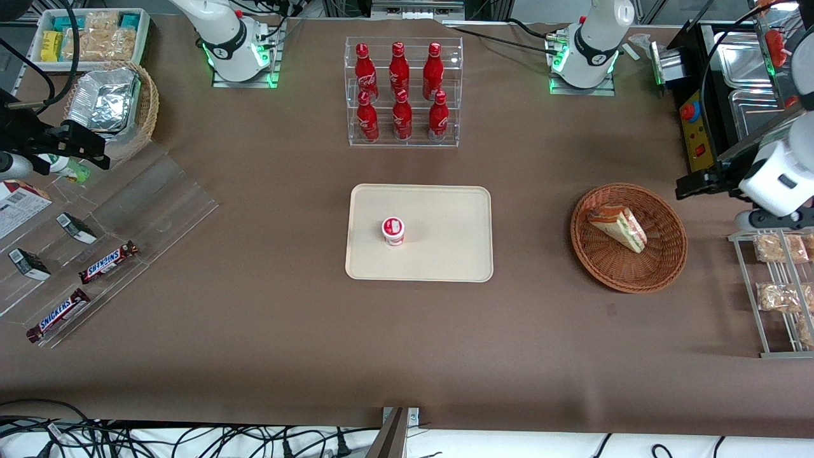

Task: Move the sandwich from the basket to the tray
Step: 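Move the left gripper over the wrapped sandwich in the wicker basket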

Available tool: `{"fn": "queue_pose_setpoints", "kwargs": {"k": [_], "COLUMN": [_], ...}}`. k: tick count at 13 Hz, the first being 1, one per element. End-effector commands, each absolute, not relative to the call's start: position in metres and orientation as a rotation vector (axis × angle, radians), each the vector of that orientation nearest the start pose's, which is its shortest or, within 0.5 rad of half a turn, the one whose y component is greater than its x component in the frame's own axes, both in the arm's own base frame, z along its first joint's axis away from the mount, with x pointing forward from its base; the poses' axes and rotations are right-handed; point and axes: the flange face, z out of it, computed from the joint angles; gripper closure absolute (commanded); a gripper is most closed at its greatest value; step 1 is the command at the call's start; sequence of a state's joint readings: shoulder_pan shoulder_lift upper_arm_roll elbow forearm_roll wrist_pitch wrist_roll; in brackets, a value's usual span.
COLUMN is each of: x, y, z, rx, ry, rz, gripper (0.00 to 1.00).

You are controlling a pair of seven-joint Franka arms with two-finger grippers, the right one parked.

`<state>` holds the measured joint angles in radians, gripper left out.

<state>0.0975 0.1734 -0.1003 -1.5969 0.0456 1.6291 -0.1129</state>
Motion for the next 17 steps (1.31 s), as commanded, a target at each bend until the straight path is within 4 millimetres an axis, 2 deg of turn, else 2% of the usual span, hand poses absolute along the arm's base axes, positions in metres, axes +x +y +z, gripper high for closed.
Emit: {"fn": "queue_pose_setpoints", "kwargs": {"k": [1, 4, 9, 17], "x": [0.587, 0.567, 0.545, 0.52], "y": [0.009, 0.014, 0.007, 0.002], "z": [0.479, 0.432, 0.36, 0.294], "rx": [-3.03, -2.996, -2.917, -2.885], "ry": [-0.308, -0.543, -0.92, -1.163], "rz": [0.183, 0.124, 0.048, -0.077], "gripper": [0.0, 0.0, 0.0, 0.0]}}
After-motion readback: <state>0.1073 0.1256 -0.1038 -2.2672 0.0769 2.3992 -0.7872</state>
